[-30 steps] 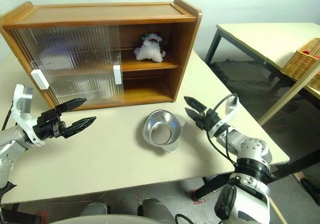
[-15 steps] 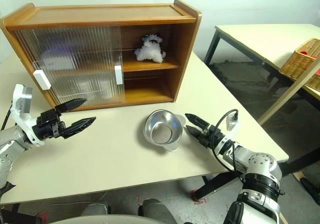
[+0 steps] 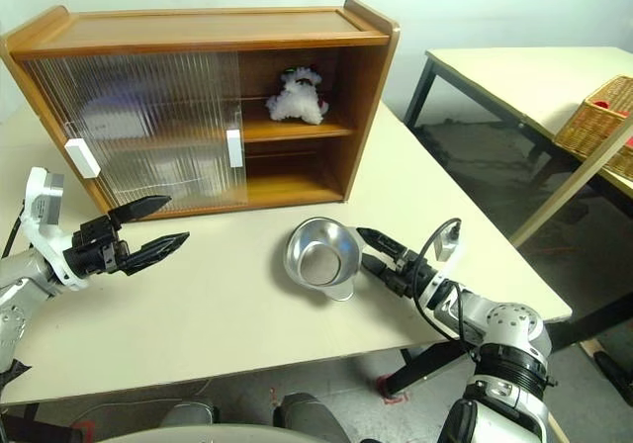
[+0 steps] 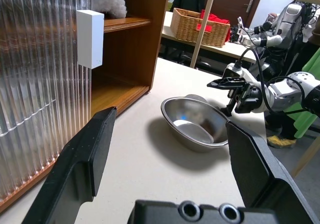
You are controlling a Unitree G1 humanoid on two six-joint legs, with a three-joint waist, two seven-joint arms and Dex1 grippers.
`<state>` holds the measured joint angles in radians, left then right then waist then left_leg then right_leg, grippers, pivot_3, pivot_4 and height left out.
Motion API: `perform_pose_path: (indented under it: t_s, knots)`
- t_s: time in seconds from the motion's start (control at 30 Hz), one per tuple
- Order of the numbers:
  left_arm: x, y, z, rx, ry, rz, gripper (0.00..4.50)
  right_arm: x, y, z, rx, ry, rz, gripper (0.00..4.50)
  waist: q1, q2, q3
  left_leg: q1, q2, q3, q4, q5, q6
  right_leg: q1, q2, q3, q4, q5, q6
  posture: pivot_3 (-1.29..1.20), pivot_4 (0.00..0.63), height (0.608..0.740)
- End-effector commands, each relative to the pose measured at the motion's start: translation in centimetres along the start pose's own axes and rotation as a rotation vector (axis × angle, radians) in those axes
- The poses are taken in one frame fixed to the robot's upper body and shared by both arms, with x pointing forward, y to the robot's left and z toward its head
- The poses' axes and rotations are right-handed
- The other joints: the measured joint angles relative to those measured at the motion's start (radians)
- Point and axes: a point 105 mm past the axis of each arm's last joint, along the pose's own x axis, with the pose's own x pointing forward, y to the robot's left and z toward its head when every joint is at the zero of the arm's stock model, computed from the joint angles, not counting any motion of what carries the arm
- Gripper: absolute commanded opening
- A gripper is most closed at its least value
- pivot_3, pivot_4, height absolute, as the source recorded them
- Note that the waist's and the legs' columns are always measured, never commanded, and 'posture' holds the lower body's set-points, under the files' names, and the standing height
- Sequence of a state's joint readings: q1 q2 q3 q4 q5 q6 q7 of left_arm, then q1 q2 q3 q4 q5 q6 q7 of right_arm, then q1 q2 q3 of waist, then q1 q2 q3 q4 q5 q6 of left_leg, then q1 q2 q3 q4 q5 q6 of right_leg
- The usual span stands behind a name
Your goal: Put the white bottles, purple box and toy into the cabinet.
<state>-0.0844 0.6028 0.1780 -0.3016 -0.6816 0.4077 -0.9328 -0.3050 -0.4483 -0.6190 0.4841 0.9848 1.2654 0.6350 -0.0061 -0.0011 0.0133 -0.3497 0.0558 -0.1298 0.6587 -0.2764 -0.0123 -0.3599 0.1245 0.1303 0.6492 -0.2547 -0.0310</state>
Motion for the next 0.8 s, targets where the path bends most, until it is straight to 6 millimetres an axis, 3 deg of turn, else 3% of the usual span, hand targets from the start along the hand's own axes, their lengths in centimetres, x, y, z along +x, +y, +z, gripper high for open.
perform_pose_path:
  t_s: [0.03, 0.2, 0.23, 0.37, 0.63, 0.8]
  knots:
    - [-0.2, 0.0, -0.3, 0.007, 0.020, 0.002, 4.50, 1.0, 0.3, -0.1, 0.014, 0.004, 0.026, 4.47, 0.000, 0.000, 0.000, 0.000, 0.000, 0.000, 0.000, 0.000, 0.000, 0.000, 0.000, 0.000, 0.000, 0.000, 0.000, 0.01, 0.003, 0.740]
    - [-0.2, -0.1, -0.2, 0.010, 0.020, 0.006, 4.50, 1.4, 0.1, -0.1, 0.027, 0.007, 0.031, 4.47, 0.001, 0.000, 0.000, 0.000, 0.000, 0.000, 0.000, 0.000, 0.000, 0.000, 0.000, 0.000, 0.000, 0.000, 0.000, 0.02, 0.004, 0.740]
    - [-0.1, -0.1, -0.1, 0.010, 0.020, 0.007, 4.50, 1.5, 0.1, -0.1, 0.031, 0.004, 0.031, 4.30, 0.002, 0.000, 0.000, 0.000, 0.000, 0.000, 0.000, 0.000, 0.000, 0.000, 0.000, 0.000, 0.000, 0.000, 0.000, 0.02, 0.005, 0.740]
    - [-0.2, -0.1, 0.0, 0.013, 0.021, 0.012, 4.50, 1.6, 0.0, 0.1, 0.036, -0.002, 0.030, 3.16, 0.003, 0.000, 0.000, 0.000, 0.000, 0.000, 0.000, 0.000, 0.000, 0.000, 0.000, 0.000, 0.000, 0.000, 0.000, 0.03, 0.006, 0.740]
    - [-0.8, 0.0, 0.1, 0.013, 0.028, 0.025, 4.50, 1.8, -0.3, 0.7, 0.036, -0.025, 0.025, 0.05, 0.005, -0.001, -0.001, 0.001, 0.000, 0.000, 0.000, 0.000, 0.000, 0.001, 0.000, 0.000, 0.000, 0.000, 0.000, 0.03, 0.010, 0.740]
    - [-0.8, 0.0, 0.0, 0.012, 0.029, 0.022, 4.50, 1.7, -0.5, 1.0, 0.031, -0.033, 0.021, 0.02, 0.005, -0.001, -0.001, 0.002, 0.000, 0.000, 0.001, 0.000, 0.000, 0.002, -0.001, 0.000, 0.000, 0.000, 0.000, 0.03, 0.012, 0.740]
